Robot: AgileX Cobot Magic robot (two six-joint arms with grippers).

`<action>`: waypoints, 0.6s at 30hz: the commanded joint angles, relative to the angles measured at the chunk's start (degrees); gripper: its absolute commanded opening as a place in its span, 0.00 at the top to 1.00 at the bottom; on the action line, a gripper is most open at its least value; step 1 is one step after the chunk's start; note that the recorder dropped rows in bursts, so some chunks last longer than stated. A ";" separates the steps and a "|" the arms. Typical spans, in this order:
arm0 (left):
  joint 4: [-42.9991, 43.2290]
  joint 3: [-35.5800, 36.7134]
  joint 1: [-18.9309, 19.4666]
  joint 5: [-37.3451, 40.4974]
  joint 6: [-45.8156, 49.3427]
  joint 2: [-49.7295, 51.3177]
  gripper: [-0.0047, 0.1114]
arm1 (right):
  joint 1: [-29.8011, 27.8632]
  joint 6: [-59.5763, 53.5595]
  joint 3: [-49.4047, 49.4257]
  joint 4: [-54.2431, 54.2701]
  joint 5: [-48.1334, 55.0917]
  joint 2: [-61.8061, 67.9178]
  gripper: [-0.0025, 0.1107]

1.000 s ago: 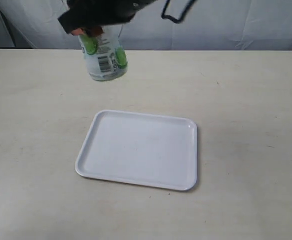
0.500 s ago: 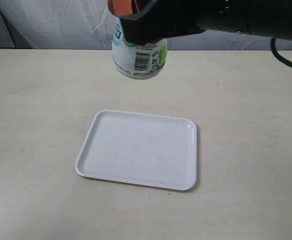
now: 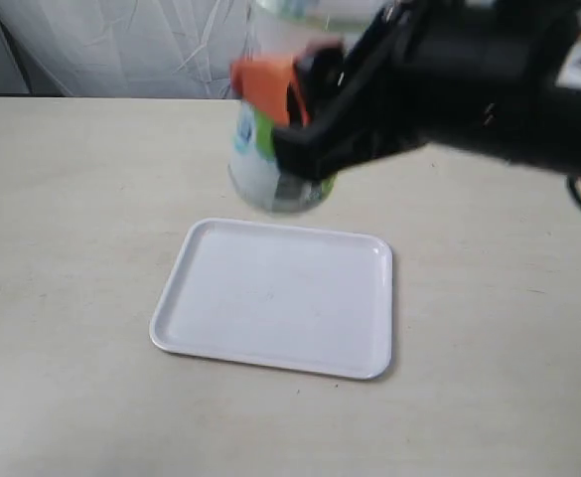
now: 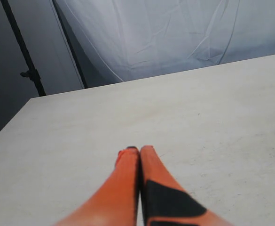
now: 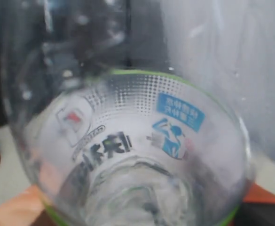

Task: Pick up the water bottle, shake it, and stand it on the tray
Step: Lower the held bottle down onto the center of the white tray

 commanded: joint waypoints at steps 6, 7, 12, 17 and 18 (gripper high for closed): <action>-0.16 0.21 -0.03 0.12 -0.24 -0.26 0.96 | 0.01 0.09 12.78 2.79 -2.03 5.62 0.99; -0.16 0.21 -0.03 0.12 -0.24 -0.26 0.96 | 0.01 0.09 13.09 3.82 -2.03 5.73 0.99; -0.16 0.21 -0.03 0.12 -0.24 -0.26 0.96 | 0.01 -0.06 7.44 2.93 -0.98 0.40 0.99; -0.16 0.21 -0.03 0.12 -0.24 -0.26 0.96 | 0.01 -0.06 0.41 -1.69 -0.98 -5.76 0.99; -0.16 0.21 -0.03 0.12 -0.24 -0.26 0.96 | 0.01 -0.06 0.40 -1.95 -0.98 -6.04 0.99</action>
